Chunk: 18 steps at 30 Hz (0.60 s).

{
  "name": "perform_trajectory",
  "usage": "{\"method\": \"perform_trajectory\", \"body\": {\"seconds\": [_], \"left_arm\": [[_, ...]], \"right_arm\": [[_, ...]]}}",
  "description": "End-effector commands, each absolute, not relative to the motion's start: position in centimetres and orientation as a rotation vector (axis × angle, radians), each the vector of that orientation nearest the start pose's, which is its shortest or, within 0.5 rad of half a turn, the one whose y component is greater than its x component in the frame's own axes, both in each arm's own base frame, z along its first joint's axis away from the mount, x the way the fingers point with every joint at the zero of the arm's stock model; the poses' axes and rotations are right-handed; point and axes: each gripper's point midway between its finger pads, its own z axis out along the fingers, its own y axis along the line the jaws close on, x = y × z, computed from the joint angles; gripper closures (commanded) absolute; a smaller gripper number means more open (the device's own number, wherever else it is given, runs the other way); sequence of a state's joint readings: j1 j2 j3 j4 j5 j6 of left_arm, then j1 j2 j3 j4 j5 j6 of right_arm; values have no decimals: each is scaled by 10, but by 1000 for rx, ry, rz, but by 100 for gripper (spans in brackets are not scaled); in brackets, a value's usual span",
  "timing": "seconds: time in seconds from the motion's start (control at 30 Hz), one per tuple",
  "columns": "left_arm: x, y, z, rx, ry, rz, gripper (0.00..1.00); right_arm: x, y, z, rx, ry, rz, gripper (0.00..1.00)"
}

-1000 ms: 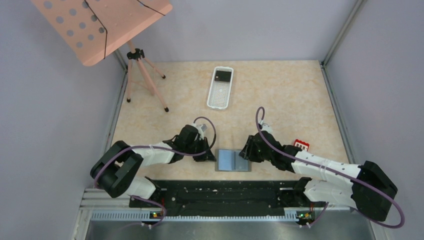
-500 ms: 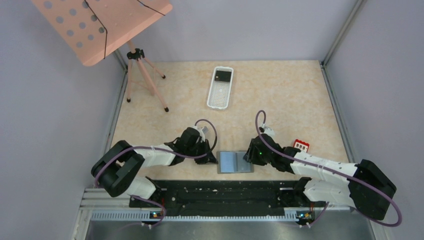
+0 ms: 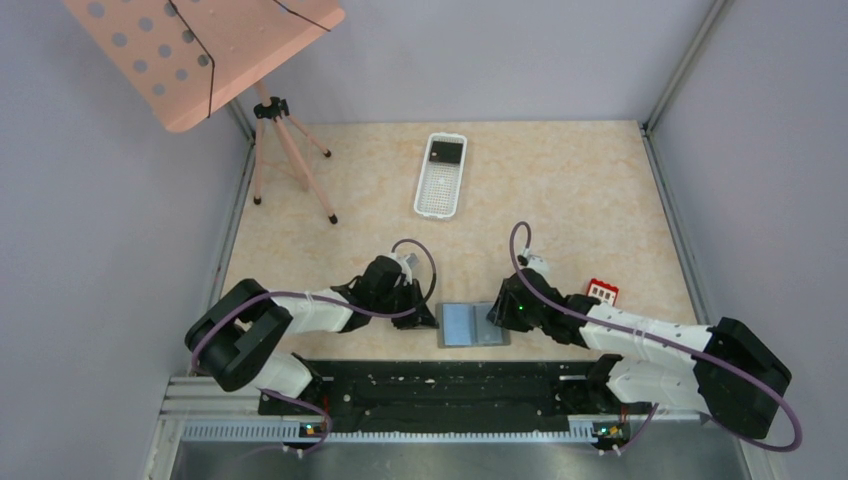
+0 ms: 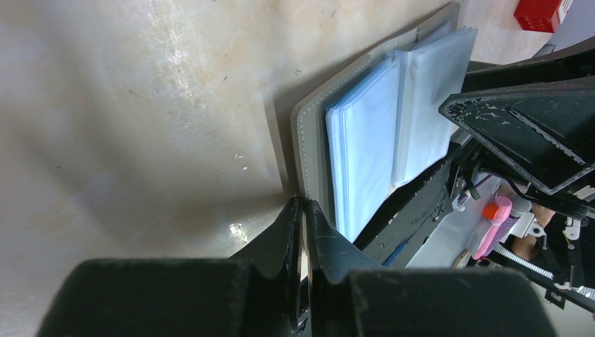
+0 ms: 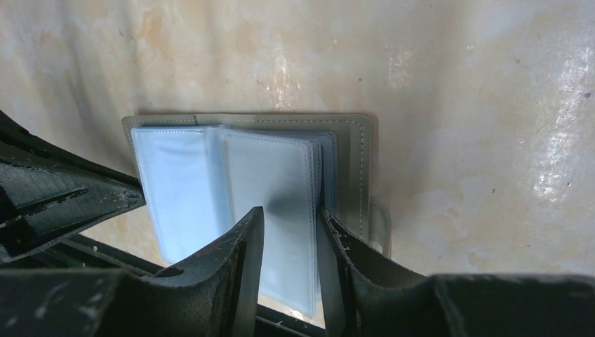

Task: Take the credit cards out of the card holder
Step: Remove the credit card from the card holder.

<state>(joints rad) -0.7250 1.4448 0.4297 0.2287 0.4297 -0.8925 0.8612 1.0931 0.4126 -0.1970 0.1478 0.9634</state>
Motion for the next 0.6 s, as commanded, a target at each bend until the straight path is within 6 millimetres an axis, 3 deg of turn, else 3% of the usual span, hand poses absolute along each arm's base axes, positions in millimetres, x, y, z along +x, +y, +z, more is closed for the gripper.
{"method": "perform_trajectory", "body": {"seconds": [0.0,0.2,0.4,0.57], "left_arm": [[161,-288,32,42,2606,-1249,91],[161,-289,34,43,2602,-1253,91],[160,-291,34,47,2604,-1254,91],[160,-292,34,48,2604,-1254,91]], "right_arm": [[178,220,50,196,2458,699,67],[178,222,57,175,2461,706,67],[174,254,84,120,2389,957,66],[169,268,92,113,2362,1077,64]]}}
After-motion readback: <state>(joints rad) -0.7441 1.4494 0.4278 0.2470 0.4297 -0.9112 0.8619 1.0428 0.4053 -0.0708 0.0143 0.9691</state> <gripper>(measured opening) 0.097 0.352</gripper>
